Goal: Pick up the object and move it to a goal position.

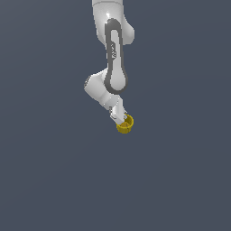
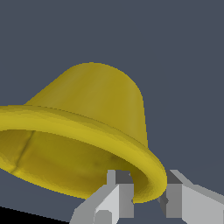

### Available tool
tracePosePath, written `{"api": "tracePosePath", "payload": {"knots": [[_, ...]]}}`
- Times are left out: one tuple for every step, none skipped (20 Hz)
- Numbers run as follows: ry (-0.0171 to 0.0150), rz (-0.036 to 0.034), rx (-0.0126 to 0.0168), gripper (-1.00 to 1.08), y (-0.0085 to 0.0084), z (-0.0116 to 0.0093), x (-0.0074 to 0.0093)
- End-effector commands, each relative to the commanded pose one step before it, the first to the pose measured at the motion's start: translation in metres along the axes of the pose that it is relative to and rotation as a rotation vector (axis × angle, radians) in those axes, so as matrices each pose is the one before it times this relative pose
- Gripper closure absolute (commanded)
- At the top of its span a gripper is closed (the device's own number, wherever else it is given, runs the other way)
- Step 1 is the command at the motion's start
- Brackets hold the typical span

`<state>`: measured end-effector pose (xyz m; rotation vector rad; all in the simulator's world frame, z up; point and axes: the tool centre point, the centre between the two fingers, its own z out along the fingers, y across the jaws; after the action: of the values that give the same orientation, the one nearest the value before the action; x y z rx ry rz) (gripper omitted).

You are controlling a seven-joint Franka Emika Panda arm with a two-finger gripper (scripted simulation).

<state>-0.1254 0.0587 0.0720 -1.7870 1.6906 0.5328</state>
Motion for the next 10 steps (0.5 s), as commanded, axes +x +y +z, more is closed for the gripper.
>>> {"api": "tracePosePath", "payload": {"knots": [[-0.00007,-0.00043,0.00026,1.08,-0.00105,-0.00027,-0.00034],[0.0,0.0,0.0,1.08,-0.00129,-0.00015,-0.00023],[0.0,0.0,0.0,1.08,-0.00181,-0.00021,-0.00032],[0.0,0.0,0.0,1.08,-0.00233,-0.00027,-0.00041],[0.0,0.0,0.0,1.08,-0.00283,-0.00033,-0.0005],[0.00061,0.00011,-0.00031,1.08,-0.00332,-0.0002,-0.00051],[0.0,0.0,0.0,1.08,-0.00381,-0.00044,-0.00067],[0.0,0.0,0.0,1.08,-0.00428,-0.00049,-0.00075],[0.0,0.0,0.0,1.08,-0.00474,-0.00054,-0.00083],[0.00065,0.0001,-0.00022,1.08,-0.00518,-0.00044,-0.00083]]}}
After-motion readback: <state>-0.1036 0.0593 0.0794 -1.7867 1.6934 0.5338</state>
